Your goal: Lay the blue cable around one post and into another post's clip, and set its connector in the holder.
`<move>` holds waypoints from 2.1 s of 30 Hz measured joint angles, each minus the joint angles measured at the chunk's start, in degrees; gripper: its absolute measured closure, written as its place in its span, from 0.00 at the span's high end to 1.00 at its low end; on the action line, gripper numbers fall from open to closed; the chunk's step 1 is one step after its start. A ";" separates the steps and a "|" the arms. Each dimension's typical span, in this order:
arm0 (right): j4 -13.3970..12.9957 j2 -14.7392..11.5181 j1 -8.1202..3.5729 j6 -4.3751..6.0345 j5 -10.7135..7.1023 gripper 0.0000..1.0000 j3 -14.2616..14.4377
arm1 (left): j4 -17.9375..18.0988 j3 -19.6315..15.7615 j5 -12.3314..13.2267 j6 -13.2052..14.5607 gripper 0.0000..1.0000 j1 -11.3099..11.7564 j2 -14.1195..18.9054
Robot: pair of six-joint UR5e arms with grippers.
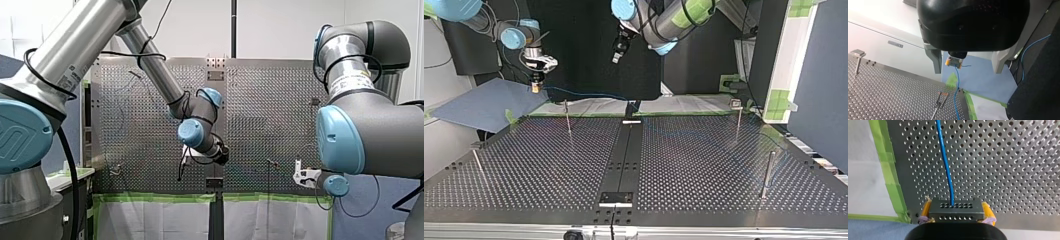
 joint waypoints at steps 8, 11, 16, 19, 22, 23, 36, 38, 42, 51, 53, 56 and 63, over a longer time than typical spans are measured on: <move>-0.02 0.01 0.48 0.02 -1.25 0.00 -0.01 | 3.81 1.18 -0.67 0.51 1.00 1.24 -3.80; 0.06 0.01 0.64 -0.01 -1.36 0.00 -0.02 | 5.07 2.27 -0.71 0.61 1.00 1.76 -5.08; 0.17 0.01 0.85 -0.16 -1.57 0.00 -0.01 | 7.49 3.97 -0.95 1.05 1.00 2.65 -7.48; 0.21 0.01 0.86 -0.23 -1.59 0.00 -0.01 | 9.23 4.34 -1.12 1.07 1.00 3.09 -9.21; 0.24 0.01 0.87 -0.30 -1.61 0.00 0.00 | 11.05 4.44 -1.96 1.03 1.00 3.40 -11.05; 0.23 0.01 0.87 -0.31 -1.60 0.00 0.00 | 11.73 4.44 -2.46 0.99 1.00 3.48 -11.73; 0.08 0.00 0.89 -0.33 -1.61 0.00 0.00 | 18.27 8.56 -5.10 -2.21 1.00 2.86 -18.26; 0.08 0.00 0.89 -0.33 -1.61 0.00 0.00 | 19.22 9.51 -5.04 -2.51 1.00 2.53 -19.24; 0.07 -0.01 0.93 -0.34 -1.61 0.00 0.00 | 21.07 11.36 -5.08 -2.38 1.00 2.06 -21.09; 0.07 0.01 1.06 -0.41 -1.54 0.00 -0.01 | 25.56 15.84 -5.12 -2.97 1.00 1.56 -22.99; 0.09 0.01 1.10 -0.42 -1.53 0.00 -0.01 | 26.55 16.84 -5.11 -3.02 1.00 1.55 -23.11; 0.18 0.01 1.14 -0.46 -1.47 0.00 -0.01 | 28.09 18.38 -5.04 -3.11 1.00 1.49 -23.59; 0.24 0.01 1.17 -0.51 -1.34 0.00 0.00 | 31.47 21.63 -4.93 -3.65 1.00 1.02 -26.36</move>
